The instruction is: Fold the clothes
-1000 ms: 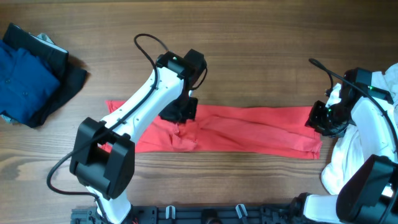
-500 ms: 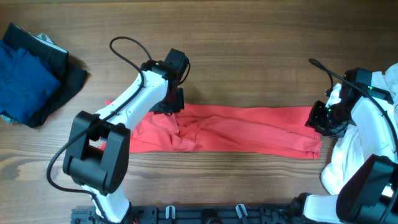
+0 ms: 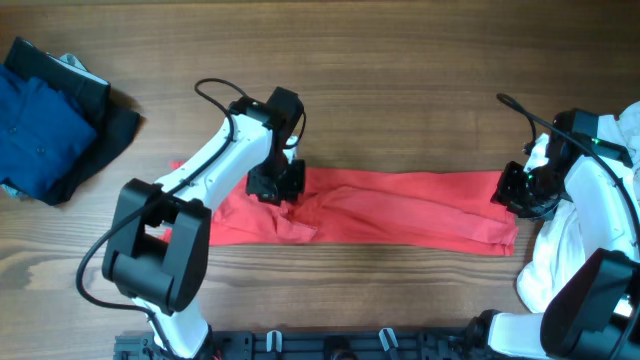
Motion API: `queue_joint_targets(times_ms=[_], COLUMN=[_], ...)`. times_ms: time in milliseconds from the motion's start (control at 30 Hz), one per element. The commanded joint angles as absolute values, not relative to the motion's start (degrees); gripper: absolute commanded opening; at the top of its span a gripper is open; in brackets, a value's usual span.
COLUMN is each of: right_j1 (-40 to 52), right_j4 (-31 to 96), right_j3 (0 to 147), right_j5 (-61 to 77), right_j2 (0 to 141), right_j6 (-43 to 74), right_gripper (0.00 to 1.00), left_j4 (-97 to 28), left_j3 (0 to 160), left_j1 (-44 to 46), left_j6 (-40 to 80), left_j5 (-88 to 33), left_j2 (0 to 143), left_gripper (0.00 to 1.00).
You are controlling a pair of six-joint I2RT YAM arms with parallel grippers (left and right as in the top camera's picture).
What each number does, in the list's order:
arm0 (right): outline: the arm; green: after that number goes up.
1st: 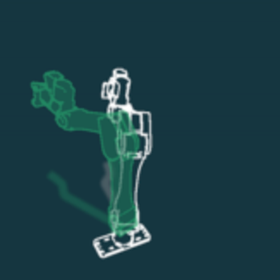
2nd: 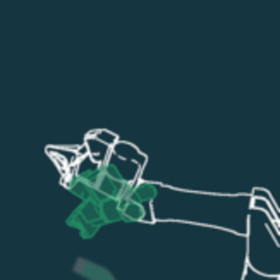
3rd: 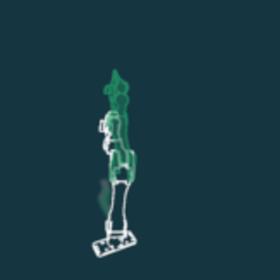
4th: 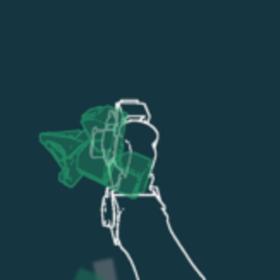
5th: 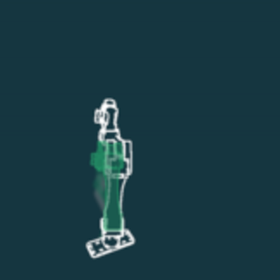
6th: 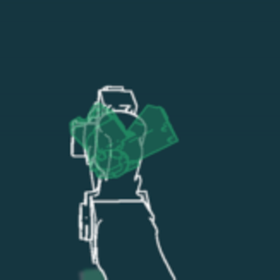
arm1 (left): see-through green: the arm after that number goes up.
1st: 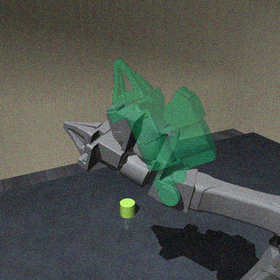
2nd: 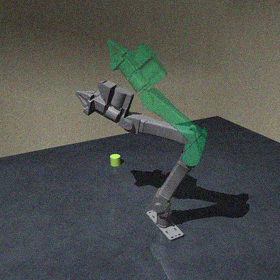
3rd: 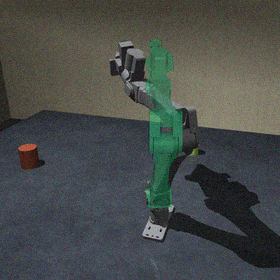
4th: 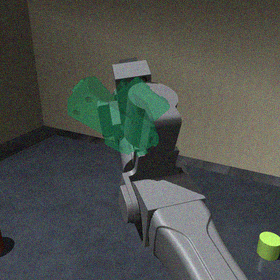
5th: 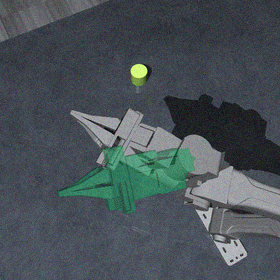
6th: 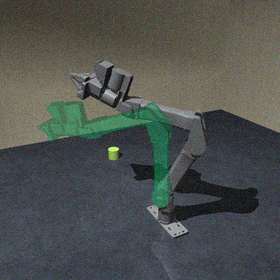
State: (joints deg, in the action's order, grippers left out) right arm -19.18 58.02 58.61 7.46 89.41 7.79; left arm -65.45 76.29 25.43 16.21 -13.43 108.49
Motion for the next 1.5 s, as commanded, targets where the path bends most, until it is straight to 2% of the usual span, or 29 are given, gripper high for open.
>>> queue_joint_targets(times_ms=[0,133,333,433,500,567,600,967,1300,1367,1433,1467], right_j1=[-19.0,-19.0,-19.0,-19.0,-19.0,-19.0,-19.0,-19.0,-19.0,-19.0,-19.0,-19.0], right_j4=[58.2,58.5,58.5,58.6,58.5,58.5,58.5,58.5,58.5,58.6,58.4,58.2], right_j3=[58.4,58.4,58.4,58.4,58.4,58.4,58.4,58.4,58.4,58.4,58.4,58.4], right_j5=[6.9,6.9,6.9,6.9,6.9,6.9,6.9,6.9,6.9,6.9,6.9,6.9], right_j2=[89.8,89.8,89.8,89.8,89.8,89.8,89.8,89.8,89.8,89.8,89.8,89.8], right_j6=[7.6,7.7,7.6,7.6,7.6,7.6,7.6,7.6,7.6,7.6,7.6,7.6], right_gripper=[0.33,0.32,0.32,0.33,0.32,0.33,0.33,0.33,0.33,0.33,0.33,0.33], left_j4=[-66.9,-64.8,-61.0,-59.7,-59.4,-59.4,-59.4,-59.0,-47.0,-51.1,-58.8,-63.1], left_j3=[75.9,73.2,70.9,70.4,70.3,70.3,70.3,72.7,78.6,78.6,78.6,78.6], left_j1=[30.4,36.2,38.2,38.2,38.2,38.2,38.2,38.4,38.4,38.4,38.4,38.4], left_j6=[13.2,19.1,20.6,21.9,21.9,21.9,21.9,20.6,20.0,20.0,20.0,20.0], left_j5=[-15.6,-9.5,-9.2,-7.0,-6.8,-6.8,-6.8,-9.5,-9.6,-9.6,-9.5,-9.5], left_j2=[108.6,108.6,108.6,108.6,108.6,108.6,108.6,107.3,106.6,106.6,106.4,106.4], left_gripper=[0.33,0.37,0.41,0.39,0.29,0.09,0.04,0.04,0.04,0.04,0.11,0.18])
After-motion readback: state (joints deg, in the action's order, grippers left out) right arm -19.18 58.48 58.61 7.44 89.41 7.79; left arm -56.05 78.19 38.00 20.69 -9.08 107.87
